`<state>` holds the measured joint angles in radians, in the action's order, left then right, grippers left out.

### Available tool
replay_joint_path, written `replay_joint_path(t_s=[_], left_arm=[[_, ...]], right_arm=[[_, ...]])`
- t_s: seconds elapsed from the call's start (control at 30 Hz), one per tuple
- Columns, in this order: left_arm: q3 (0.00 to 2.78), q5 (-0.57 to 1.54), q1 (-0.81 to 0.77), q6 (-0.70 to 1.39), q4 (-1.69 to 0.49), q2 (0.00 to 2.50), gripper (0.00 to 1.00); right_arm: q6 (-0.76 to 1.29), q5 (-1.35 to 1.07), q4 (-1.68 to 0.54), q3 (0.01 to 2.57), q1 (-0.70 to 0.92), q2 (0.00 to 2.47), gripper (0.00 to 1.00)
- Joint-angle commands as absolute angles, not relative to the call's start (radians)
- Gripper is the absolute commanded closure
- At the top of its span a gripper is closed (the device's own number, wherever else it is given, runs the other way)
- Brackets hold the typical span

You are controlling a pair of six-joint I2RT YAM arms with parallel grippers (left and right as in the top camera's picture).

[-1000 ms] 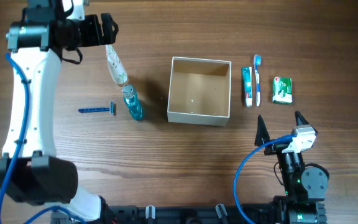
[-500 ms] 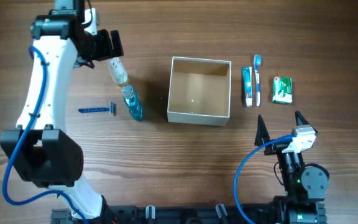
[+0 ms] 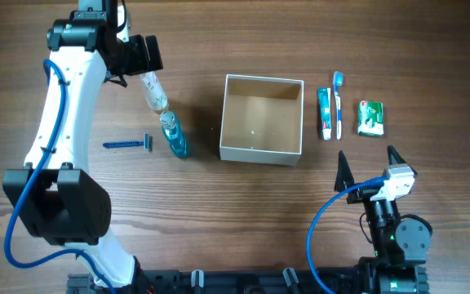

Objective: Pack container
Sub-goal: 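Raise the left arm and move the gripper over the white Pantene tube, then close the left gripper on the Pantene tube and lift it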

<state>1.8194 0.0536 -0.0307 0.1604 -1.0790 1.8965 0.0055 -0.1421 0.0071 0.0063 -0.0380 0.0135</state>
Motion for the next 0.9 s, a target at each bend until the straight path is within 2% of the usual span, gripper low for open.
replay_joint_path(t_s=[0.0, 0.1, 0.67, 0.77, 0.87], left_arm=[[1.832, 0.096, -0.027, 0.154, -1.087, 1.902, 0.00], [1.831, 0.096, -0.030, 0.079, -1.097, 1.914, 0.00], [1.831, 0.092, -0.031, 0.079, -1.125, 1.968, 0.01], [1.831, 0.092, -0.031, 0.079, -1.122, 1.968, 0.12], [1.831, 0.092, -0.031, 0.079, -1.116, 1.968, 0.27]], right_arm=[[0.002, -0.151, 0.010, 0.005, -0.032, 0.007, 0.00], [0.002, -0.151, 0.011, 0.005, -0.032, 0.007, 0.00], [0.003, -0.151, 0.011, 0.005, -0.032, 0.007, 0.00], [0.003, -0.151, 0.011, 0.005, -0.032, 0.007, 0.00], [0.003, -0.151, 0.011, 0.005, -0.032, 0.007, 0.00]])
